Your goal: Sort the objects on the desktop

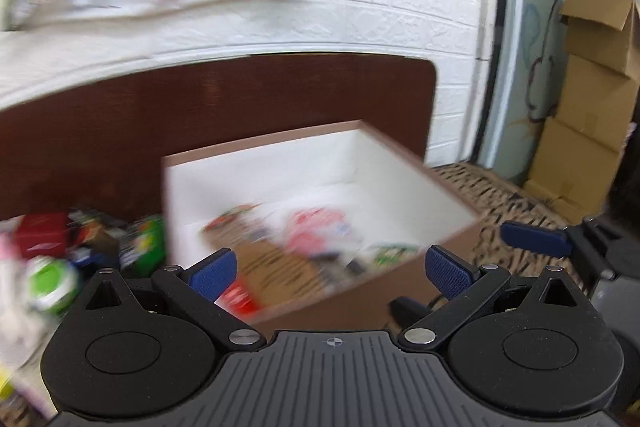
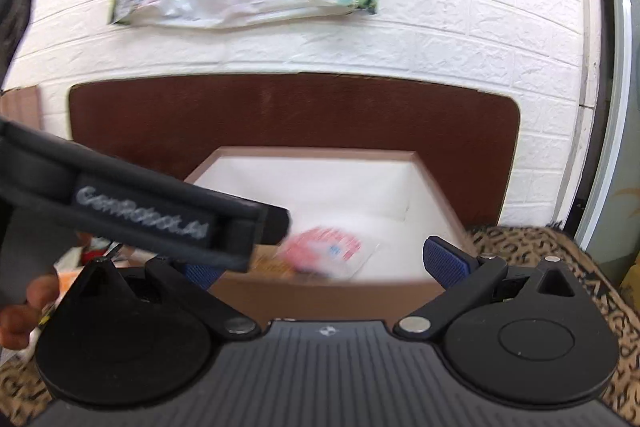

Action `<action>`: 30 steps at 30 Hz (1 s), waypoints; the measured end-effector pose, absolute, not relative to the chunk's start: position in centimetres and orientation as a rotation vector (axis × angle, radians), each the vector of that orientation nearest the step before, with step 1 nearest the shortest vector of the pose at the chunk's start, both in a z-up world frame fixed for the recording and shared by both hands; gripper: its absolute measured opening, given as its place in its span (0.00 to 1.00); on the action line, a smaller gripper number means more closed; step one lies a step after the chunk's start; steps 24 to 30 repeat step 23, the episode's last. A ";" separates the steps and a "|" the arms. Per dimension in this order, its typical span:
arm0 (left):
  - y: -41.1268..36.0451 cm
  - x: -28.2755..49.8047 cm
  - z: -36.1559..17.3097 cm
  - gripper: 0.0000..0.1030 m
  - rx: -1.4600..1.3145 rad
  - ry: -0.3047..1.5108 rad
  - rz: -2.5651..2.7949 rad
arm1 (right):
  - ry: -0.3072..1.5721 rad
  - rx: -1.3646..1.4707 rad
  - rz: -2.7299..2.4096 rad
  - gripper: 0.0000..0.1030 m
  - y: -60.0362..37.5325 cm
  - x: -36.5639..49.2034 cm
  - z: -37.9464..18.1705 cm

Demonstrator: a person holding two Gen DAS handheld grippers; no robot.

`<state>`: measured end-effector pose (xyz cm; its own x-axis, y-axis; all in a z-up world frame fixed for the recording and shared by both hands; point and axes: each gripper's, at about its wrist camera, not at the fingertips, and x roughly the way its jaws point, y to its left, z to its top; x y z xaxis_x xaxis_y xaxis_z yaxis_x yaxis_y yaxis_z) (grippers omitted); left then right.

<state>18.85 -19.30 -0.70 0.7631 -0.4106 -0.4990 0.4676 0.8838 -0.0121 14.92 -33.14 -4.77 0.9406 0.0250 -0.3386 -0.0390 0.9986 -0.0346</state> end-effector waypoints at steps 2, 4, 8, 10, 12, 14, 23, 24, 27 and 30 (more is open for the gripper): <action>-17.8 16.5 -1.2 1.00 0.121 0.513 -0.435 | 0.360 -0.041 0.044 1.00 -32.2 13.3 -5.2; -16.4 14.3 -1.5 1.00 0.103 0.508 -0.402 | 0.365 -0.026 0.035 1.00 -31.4 11.6 -5.7; -14.5 10.3 -2.0 1.00 0.078 0.486 -0.321 | 0.381 0.010 0.030 1.00 -30.0 8.4 -6.4; -14.0 9.1 -2.0 1.00 0.087 0.496 -0.329 | 0.380 0.028 0.020 1.00 -29.4 6.7 -6.7; -13.4 8.2 -2.2 1.00 0.072 0.512 -0.335 | 0.379 0.050 0.016 1.00 -28.9 5.1 -6.9; -12.9 7.5 -2.2 1.00 0.052 0.519 -0.329 | 0.377 0.062 0.010 1.00 -28.4 3.8 -7.2; -11.6 5.0 -2.0 1.00 0.049 0.512 -0.311 | 0.390 0.053 -0.023 1.00 -26.9 0.8 -7.5; -11.6 5.0 -2.0 1.00 0.049 0.512 -0.311 | 0.390 0.053 -0.023 1.00 -26.9 0.8 -7.5; -11.6 5.0 -2.0 1.00 0.049 0.512 -0.311 | 0.390 0.053 -0.023 1.00 -26.9 0.8 -7.5; -11.6 5.0 -2.0 1.00 0.049 0.512 -0.311 | 0.390 0.053 -0.023 1.00 -26.9 0.8 -7.5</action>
